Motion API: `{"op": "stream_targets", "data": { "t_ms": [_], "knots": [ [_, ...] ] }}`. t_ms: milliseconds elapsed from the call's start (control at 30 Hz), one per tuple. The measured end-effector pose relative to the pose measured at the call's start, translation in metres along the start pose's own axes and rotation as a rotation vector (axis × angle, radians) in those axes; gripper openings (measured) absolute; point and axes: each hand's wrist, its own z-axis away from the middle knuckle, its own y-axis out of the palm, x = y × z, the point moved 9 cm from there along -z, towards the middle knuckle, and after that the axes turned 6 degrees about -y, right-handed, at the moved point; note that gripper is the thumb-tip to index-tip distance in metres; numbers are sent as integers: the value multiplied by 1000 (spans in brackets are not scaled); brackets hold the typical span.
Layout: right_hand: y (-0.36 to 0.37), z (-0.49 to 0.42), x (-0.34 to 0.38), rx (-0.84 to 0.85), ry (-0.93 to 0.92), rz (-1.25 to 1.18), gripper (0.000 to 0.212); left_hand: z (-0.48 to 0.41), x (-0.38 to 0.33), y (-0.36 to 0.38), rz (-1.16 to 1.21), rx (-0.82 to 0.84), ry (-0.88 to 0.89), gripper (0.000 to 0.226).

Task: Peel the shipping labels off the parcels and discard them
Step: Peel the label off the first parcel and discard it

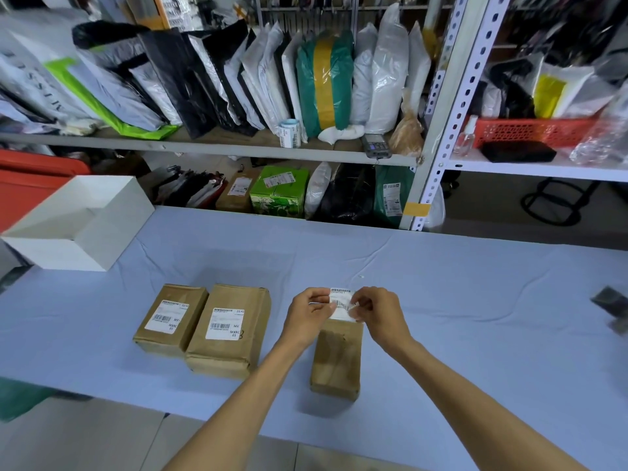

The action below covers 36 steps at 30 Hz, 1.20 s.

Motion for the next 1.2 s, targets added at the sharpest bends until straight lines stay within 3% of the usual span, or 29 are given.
{"op": "stream_targets", "data": {
  "t_ms": [167,333,500,733,833,1033,1200],
  "knots": [
    [-7,3,7,-87,-79,144,27,3,-11,9,-170,-10,83,4],
    [-11,8,10,-190,-37,208,14,3,-19,13,-213,-21,136,4],
    [-13,5,5,-189,46,14,10,7,-8,10,-70,-102,64,8],
    [-7,2,11,-148,34,-133,10,22,-11,8,29,-210,113,16],
    [-5,4,11,-177,51,-206,13,24,-14,8,-8,-243,133,11],
    [-7,3,1,-219,157,-313,12,25,-23,15,-126,-150,196,15],
    [6,5,5,-81,118,-422,24,22,-25,11,-222,-155,232,18]
  ]
}}
